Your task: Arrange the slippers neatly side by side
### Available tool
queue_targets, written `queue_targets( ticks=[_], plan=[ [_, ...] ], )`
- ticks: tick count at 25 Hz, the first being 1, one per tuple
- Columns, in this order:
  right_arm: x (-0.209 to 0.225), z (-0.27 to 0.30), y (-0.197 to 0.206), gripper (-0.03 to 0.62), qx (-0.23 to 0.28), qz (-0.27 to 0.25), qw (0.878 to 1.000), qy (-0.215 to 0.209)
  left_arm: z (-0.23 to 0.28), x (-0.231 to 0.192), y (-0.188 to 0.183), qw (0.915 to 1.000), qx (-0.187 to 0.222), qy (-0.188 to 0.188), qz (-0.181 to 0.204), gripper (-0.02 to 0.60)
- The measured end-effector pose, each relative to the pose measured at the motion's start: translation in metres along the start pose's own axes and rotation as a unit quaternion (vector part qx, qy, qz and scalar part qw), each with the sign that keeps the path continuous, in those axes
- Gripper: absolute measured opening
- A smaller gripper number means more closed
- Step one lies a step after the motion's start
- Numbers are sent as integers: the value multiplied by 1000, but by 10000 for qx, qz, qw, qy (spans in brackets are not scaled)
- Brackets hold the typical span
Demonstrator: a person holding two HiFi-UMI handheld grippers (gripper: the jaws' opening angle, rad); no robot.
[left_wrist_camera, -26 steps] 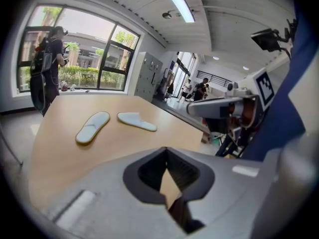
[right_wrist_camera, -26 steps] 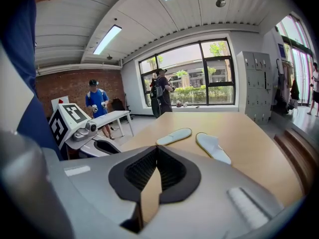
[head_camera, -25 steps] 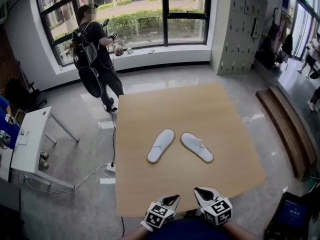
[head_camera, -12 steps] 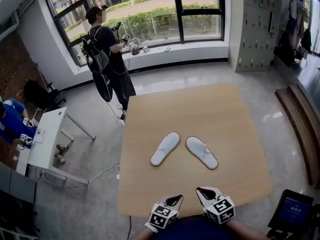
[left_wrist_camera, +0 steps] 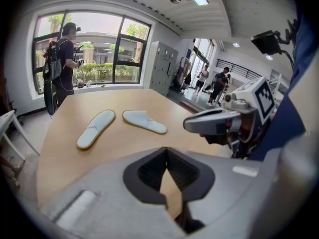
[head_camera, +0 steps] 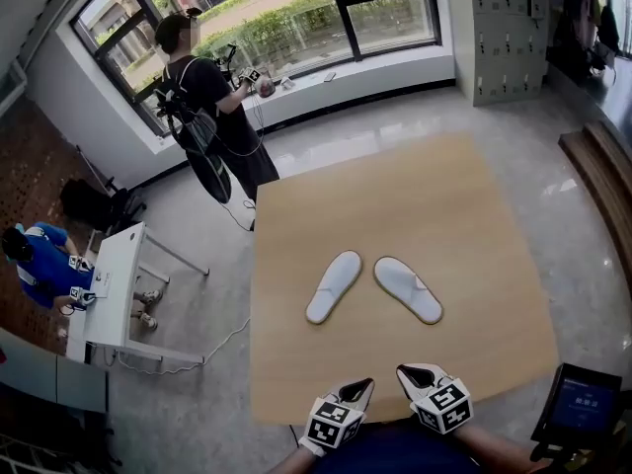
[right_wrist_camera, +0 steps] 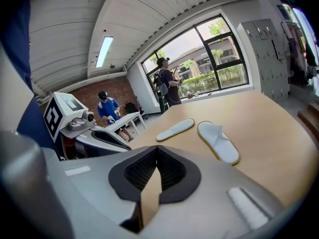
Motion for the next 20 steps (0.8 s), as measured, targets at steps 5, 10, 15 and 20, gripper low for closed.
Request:
queue_targets(
  ticks=[5,10,15,20],
  plan=[
    [2,15,-2,11,-91,-70,9999,36,8,-11,-7,9996,-32,157,-229,3],
    [5,20,-6,11,-186,-156,9993,277,20,-20,-3,9985,-76,497,-198,3],
    [8,25,-13,11,-234,-136,9982,534,25,-23,-17,9969,48,758,-186,3],
    [10,37,-18,11,-268,-158,9977,609,26,-38,-15,9966,9,779,-262,3]
  ],
)
Point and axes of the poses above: the fingertips, and each gripper's own axes: z forward along the fingers, x to its right, y out of its underside, the point moved 4 cm from there along -z, backward along the fingers, and after that the axes turned 7 degrees about x, right-handed, at the moved point
